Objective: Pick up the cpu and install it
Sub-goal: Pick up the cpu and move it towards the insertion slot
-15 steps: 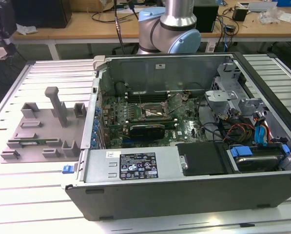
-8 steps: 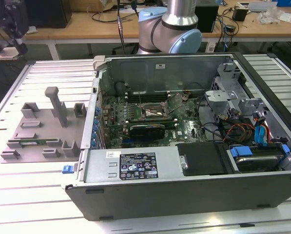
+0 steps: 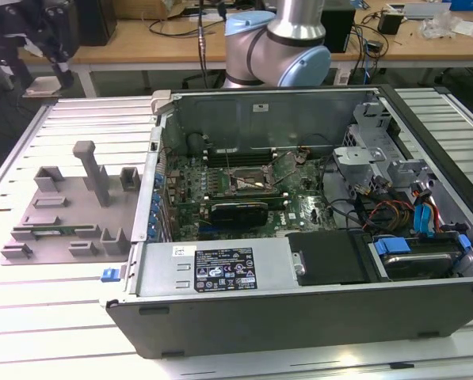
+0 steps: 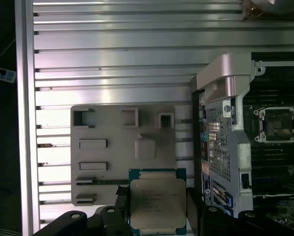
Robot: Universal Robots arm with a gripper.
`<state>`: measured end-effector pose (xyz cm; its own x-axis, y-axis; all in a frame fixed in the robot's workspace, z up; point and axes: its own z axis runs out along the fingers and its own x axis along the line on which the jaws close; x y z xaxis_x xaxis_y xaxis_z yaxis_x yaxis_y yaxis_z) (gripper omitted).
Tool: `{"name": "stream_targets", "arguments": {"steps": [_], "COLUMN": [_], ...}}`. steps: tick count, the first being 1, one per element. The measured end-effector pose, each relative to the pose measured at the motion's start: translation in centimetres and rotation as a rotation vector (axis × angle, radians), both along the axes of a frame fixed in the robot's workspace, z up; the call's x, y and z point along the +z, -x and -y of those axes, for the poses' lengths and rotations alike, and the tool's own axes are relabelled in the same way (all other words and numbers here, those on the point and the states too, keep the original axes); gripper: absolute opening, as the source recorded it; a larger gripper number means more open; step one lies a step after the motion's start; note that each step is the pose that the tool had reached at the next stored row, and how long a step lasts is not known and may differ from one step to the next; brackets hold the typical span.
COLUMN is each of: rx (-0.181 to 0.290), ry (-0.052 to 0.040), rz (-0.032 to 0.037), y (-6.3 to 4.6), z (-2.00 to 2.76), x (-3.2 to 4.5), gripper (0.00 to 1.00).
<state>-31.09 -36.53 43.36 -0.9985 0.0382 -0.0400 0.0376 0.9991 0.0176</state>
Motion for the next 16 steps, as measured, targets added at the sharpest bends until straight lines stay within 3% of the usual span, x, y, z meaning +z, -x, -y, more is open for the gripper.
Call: {"name": "stream_targets", "arguments": {"steps": [16], "rx": [0.000], "ry": [0.0000], "rz": [-0.0001], "y": [-7.8], "z": [0.40], "x": [0.00], "gripper": [0.55]}}
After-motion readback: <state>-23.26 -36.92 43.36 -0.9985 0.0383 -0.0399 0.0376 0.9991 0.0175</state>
